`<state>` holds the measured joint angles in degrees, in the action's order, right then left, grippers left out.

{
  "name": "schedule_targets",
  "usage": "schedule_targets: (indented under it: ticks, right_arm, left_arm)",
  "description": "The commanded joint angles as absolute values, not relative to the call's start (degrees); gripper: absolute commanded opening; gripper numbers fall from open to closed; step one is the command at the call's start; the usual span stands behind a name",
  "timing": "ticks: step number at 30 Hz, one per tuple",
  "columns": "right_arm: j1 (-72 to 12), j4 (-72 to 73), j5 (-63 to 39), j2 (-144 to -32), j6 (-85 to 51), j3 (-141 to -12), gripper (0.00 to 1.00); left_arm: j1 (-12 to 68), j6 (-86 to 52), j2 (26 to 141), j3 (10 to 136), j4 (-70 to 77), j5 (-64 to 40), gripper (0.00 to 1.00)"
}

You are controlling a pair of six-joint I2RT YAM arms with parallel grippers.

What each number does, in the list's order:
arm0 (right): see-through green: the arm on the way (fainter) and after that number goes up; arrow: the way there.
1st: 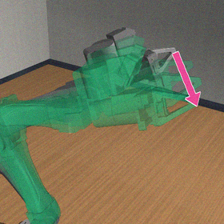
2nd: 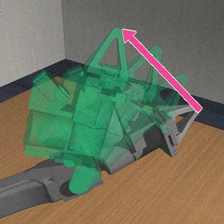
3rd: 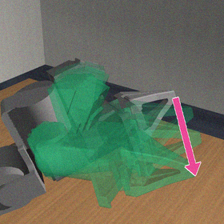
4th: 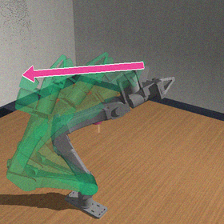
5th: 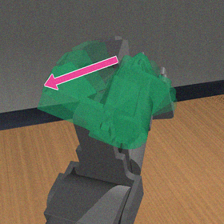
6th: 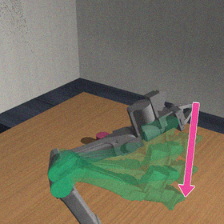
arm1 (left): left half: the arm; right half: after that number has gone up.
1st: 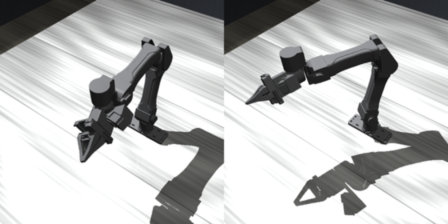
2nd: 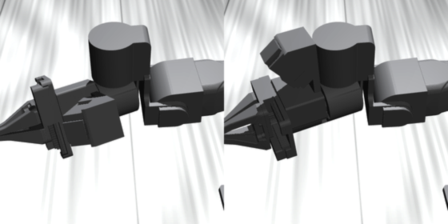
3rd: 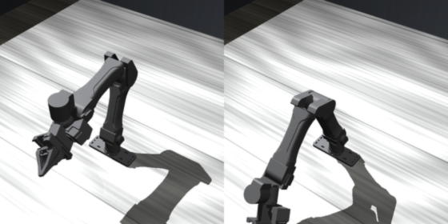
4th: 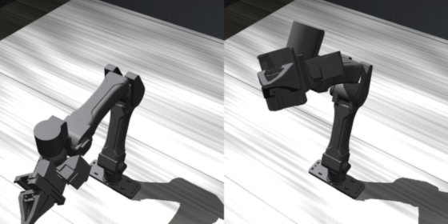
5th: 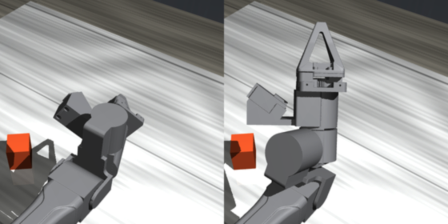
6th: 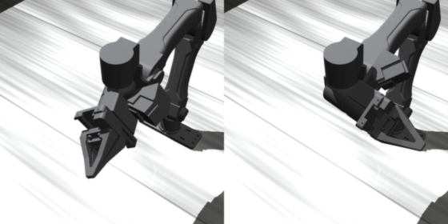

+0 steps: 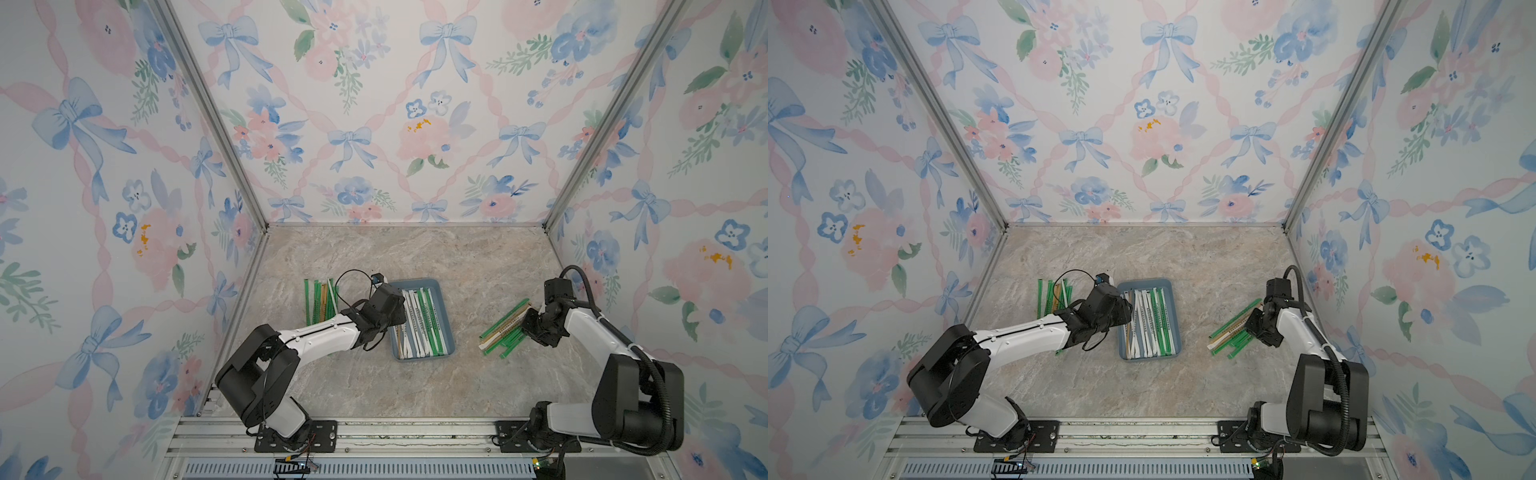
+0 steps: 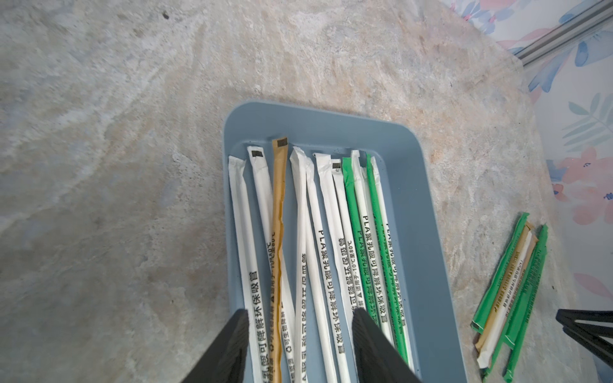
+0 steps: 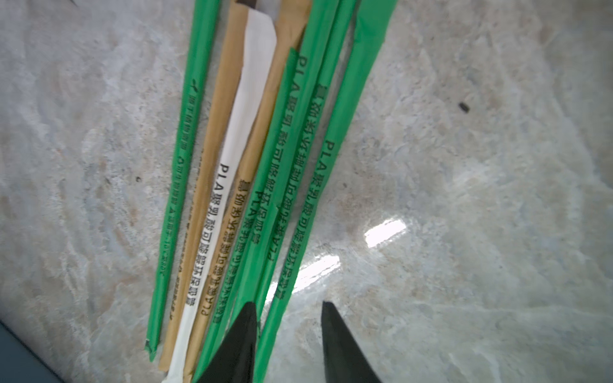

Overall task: Put the straws into the storage box
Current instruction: Adjust the straw at the center of the board.

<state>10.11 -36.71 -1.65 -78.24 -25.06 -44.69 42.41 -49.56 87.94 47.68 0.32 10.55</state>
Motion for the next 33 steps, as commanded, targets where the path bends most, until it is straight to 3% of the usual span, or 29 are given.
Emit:
schedule_targets:
  ticks: [1, 11, 17, 33]
  right_arm:
    - [11.14, -37.49, -1.77, -79.41, -25.49, -43.95, 0.35]
    - [11.42, -34.82, -2.28, -85.76, -25.32, -45.78, 0.34]
    - [11.07, -34.85, -1.45, -90.38, -24.2, -48.63, 0.27]
    - [-0.44, -35.4, 2.02, -103.84, -15.79, -59.62, 0.17]
  left_arm:
    - [42.73, -48.17, 86.92, 46.58, 0.35, 11.78, 0.53]
    - [42.73, -47.72, 86.92, 46.1, 0.35, 12.27, 0.53]
    - [42.63, -47.73, 86.65, 45.4, 0.35, 12.56, 0.53]
    - [42.53, -47.68, 85.41, 44.06, 0.4, 13.25, 0.53]
